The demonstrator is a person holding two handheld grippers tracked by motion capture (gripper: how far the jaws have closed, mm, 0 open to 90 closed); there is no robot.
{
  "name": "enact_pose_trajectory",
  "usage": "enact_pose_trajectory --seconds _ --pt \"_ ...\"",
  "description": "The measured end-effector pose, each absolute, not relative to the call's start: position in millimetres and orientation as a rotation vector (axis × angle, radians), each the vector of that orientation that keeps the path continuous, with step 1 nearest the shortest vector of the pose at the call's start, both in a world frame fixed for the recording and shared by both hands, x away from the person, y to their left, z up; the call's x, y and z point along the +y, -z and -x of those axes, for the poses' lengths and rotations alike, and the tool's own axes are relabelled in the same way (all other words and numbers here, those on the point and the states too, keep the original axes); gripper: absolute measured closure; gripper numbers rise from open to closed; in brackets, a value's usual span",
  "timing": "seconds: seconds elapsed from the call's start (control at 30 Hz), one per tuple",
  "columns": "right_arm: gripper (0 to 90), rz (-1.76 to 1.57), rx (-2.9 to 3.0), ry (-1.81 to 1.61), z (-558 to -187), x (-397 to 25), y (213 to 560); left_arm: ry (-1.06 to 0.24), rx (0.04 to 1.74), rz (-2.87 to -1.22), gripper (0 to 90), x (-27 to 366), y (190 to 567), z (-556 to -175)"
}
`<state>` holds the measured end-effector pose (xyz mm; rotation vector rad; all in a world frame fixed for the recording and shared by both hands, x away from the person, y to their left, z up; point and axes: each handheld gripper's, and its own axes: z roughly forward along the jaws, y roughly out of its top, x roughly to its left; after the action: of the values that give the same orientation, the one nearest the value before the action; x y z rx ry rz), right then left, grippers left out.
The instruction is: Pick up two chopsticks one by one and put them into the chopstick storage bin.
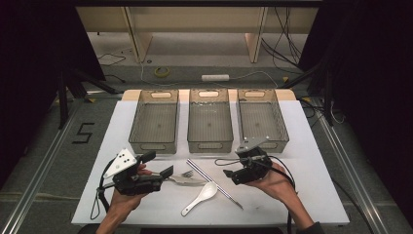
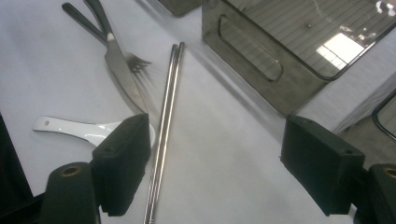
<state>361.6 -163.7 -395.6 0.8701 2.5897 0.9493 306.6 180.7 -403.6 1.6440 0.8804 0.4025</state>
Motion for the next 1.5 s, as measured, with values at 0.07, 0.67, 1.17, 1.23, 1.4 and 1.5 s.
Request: enact_pose_trajectory --seconds 0.07,0.67,1.17,1.23,1.4,1.5 --pt "26.2 -0.867 2.616 -0.921 -363 -160 397 -0.403 0.879 -1.646 16.3 181 404 -307" --pt "44.6 -0.844 2.788 -0.694 -381 -132 423 -0.394 0.874 -1.643 16.2 181 403 -306" --pt "54.1 -0.853 2.914 -0.536 -382 -123 449 -0.392 0.875 -1.642 16.3 182 403 -306" --pt "55.6 -0.846 2.925 -0.532 -382 -123 450 -0.388 0.879 -1.637 16.3 182 403 -306" --pt "57.8 -0.848 2.945 -0.513 -381 -122 455 -0.39 0.878 -1.641 16.4 182 403 -307" --pt "58.3 -0.853 2.953 -0.507 -381 -122 458 -0.39 0.875 -1.642 16.4 182 403 -306"
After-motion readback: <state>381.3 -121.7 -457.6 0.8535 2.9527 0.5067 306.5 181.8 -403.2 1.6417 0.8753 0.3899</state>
